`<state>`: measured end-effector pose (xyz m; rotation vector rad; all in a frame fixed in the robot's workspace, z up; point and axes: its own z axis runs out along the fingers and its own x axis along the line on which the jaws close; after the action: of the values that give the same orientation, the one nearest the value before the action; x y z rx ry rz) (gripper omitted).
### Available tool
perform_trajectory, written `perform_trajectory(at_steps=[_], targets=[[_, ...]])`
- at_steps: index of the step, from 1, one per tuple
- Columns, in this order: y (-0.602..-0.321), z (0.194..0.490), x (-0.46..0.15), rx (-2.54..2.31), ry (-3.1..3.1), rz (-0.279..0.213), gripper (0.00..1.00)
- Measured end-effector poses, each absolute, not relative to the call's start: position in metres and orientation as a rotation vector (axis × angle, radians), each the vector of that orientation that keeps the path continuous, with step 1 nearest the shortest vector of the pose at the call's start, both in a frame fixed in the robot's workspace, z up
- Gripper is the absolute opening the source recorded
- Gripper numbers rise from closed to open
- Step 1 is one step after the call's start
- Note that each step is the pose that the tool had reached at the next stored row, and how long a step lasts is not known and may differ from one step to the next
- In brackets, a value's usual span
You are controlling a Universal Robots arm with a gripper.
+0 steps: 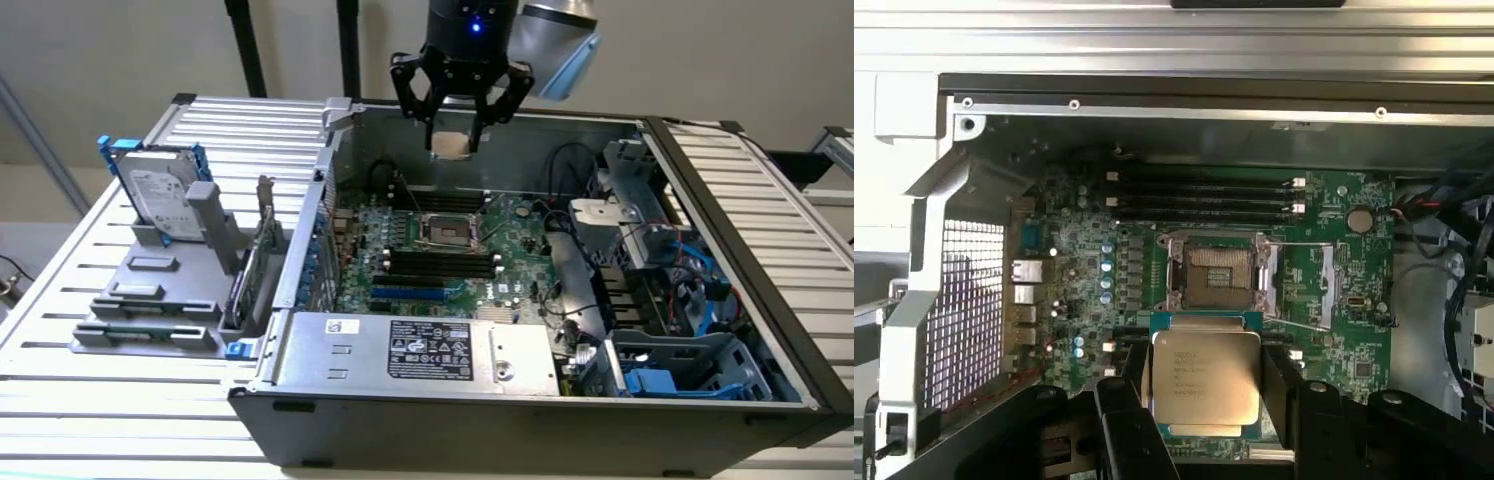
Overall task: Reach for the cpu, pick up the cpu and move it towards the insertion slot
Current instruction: 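Pick up the cpu and move it towards the insertion slot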
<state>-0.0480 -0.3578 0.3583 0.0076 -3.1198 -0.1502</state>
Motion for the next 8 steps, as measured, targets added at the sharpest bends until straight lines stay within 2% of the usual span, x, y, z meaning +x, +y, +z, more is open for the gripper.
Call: perform_trajectory(at_steps=[8], targets=[[-0.339, 0.357, -0.040, 0.007, -3.121, -0.112, 0.54]])
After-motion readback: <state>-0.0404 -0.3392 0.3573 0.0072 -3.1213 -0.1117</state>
